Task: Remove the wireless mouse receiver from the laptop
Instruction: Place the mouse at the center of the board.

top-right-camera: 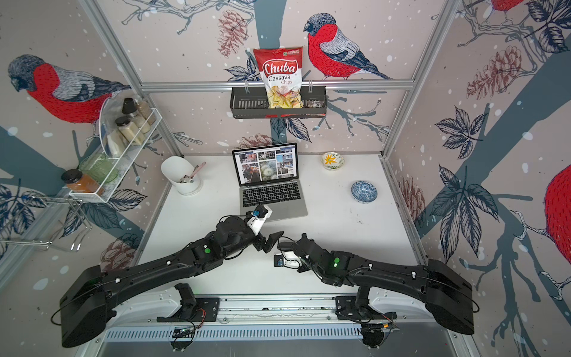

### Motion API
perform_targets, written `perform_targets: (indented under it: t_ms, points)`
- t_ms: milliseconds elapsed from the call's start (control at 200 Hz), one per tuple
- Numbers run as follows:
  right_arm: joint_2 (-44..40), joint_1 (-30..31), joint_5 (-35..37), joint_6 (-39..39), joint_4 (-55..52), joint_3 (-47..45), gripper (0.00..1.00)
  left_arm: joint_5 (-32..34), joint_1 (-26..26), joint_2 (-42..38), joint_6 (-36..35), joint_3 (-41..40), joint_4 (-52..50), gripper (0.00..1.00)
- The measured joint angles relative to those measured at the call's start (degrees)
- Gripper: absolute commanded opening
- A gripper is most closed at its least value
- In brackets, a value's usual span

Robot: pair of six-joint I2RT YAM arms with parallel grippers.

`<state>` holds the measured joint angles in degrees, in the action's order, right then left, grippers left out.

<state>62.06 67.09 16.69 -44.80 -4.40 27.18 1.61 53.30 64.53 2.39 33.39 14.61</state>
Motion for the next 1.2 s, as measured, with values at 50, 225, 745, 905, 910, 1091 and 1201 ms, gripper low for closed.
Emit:
perform_targets:
  t_ms: [50, 225, 745, 905, 910, 1091, 1201]
  points:
    - [0.02, -0.44, -0.09, 0.59, -0.74, 0.2, 0.0, 0.44, 0.0, 0.72, -0.46, 0.33, -0.44, 0.97]
    - [-0.96, -4.85, -0.87, 4.83, -4.66, 2.75, 0.0, 5.09, 0.0, 1.05, -0.96, 0.68, -1.68, 0.97]
    - [7.56, -44.09, -34.32, 45.07, -3.43, 16.04, 0.0, 34.58, -0.81, -14.56, 1.84, -6.62, 4.31, 0.97]
    - [15.15, -51.23, -43.95, 55.93, 5.51, 12.52, 0.0, 36.09, -1.01, -17.73, 2.64, -8.85, 4.37, 0.98]
    - [15.34, -51.32, -44.13, 56.04, 5.68, 12.46, 0.0, 36.09, -1.01, -17.77, 2.71, -8.9, 4.37, 0.98]
    - [23.06, -55.12, -48.24, 61.44, 12.68, 11.45, 0.0, 36.26, -1.25, -20.11, 3.43, -11.1, 4.57, 0.98]
    - [26.21, -56.04, -48.5, 63.1, 15.13, 10.6, 0.0, 36.22, -1.36, -20.2, 3.61, -11.67, 4.83, 0.97]
